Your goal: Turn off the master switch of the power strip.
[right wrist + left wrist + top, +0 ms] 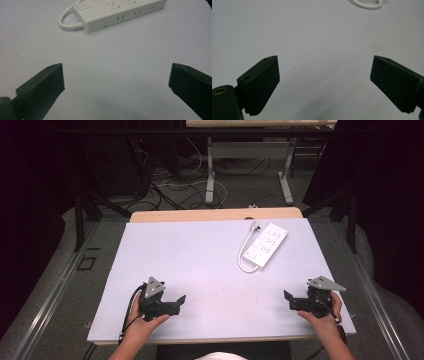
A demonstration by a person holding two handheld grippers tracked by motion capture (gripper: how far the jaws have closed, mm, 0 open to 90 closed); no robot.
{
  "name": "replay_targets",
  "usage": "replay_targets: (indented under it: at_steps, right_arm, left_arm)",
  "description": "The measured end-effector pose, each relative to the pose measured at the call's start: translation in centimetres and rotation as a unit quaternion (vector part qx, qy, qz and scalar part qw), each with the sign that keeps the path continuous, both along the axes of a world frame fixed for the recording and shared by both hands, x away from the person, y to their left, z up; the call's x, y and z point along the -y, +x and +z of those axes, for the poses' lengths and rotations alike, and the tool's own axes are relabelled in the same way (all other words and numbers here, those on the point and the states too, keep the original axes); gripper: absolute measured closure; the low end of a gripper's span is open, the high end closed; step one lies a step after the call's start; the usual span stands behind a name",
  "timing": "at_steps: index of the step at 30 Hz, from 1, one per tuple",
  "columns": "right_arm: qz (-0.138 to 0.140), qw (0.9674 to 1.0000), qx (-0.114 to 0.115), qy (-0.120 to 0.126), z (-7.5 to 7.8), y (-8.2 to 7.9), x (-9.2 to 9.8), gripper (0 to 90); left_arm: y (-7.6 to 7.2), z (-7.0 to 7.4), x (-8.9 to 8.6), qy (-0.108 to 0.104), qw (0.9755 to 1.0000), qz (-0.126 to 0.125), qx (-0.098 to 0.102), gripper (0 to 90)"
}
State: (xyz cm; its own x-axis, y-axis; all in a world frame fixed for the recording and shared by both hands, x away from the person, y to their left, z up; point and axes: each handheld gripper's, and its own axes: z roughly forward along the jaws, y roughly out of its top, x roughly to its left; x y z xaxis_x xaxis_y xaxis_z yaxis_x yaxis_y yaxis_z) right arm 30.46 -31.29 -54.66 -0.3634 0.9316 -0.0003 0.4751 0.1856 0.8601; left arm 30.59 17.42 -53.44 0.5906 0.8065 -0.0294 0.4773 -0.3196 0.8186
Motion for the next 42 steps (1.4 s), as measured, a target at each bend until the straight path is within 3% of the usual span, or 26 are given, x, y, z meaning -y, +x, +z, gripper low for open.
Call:
replay_targets:
  at_steps: [7,17,20,31,42]
  right_arm:
    - [0.002,1.0,-0.007,0.004,0.0,0.0,-0.1,0.0]
    - [0.001,1.0,-0.001,0.003,0.0,0.0,0.0,0.0]
    - [0.004,1.0,-0.003,0.004,0.1,-0.1,0.0,0.0]
    - [0.002,1.0,-0.006,0.006,0.0,-0.1,0.0,0.0]
    - [0.0,0.9999,-0.008,0.008,0.0,-0.1,0.0,0.0]
  left_arm:
    - [0.0,0.0,1.5,0.009,0.9997,-0.024,0.002,15.9]
    - [0.7,0.9,3.6,-0.008,0.999,-0.043,-0.005,19.5]
    - [1.1,1.3,4.5,-0.022,0.9987,-0.046,-0.009,19.7]
    - [3.0,2.5,7.6,-0.006,0.9977,-0.067,-0.003,23.3]
    - [4.5,3.7,9.8,-0.022,0.9969,-0.075,0.005,23.3]
